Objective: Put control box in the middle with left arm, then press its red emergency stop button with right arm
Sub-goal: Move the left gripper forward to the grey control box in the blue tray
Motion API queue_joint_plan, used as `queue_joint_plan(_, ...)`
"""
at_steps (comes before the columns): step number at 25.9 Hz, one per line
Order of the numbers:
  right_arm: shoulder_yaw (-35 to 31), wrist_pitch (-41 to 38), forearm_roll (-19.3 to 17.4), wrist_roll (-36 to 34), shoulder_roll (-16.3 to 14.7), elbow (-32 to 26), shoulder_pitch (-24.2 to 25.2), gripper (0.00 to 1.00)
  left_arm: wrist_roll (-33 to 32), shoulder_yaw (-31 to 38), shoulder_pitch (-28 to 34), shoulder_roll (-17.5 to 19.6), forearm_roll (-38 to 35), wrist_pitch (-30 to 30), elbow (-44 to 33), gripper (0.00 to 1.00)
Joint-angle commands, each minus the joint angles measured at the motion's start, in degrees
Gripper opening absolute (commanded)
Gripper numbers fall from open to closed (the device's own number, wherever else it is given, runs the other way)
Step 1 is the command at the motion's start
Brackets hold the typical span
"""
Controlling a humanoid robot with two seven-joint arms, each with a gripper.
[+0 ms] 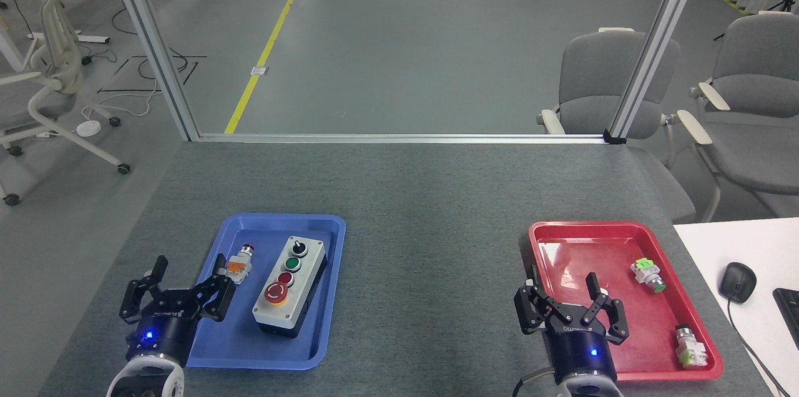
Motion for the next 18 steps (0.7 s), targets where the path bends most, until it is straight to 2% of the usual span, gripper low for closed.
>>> queue_joint_plan(1, 0.15, 0.18, 0.28, 0.9, 0.03, 0.03, 0.0, 0.98, 0.31, 0.13, 0.03, 0.01, 0.28, 0.0, 0.03, 0.99)
queue_joint_plan(10, 0.15, -1.57, -0.42, 0.72, 0.29, -1.02, 0.26, 0.98, 3.04, 1.28, 4.51, -0.16, 0.46, -1.41, -3.57, 0.99)
queue_joint_plan(15, 0.07, -2.19, -0.51, 0.37, 0.03, -1.55, 0.35, 0.98, 3.04, 1.19, 12.77, -0.51, 0.29, -10.37, -7.7, 0.99)
queue_joint_plan(18, 0.15, -1.49, -0.77, 0.55, -0.32, -1.37, 0.09, 0.98, 2.77, -1.36, 14.35, -0.6, -0.94, -11.16, -7.44, 0.99)
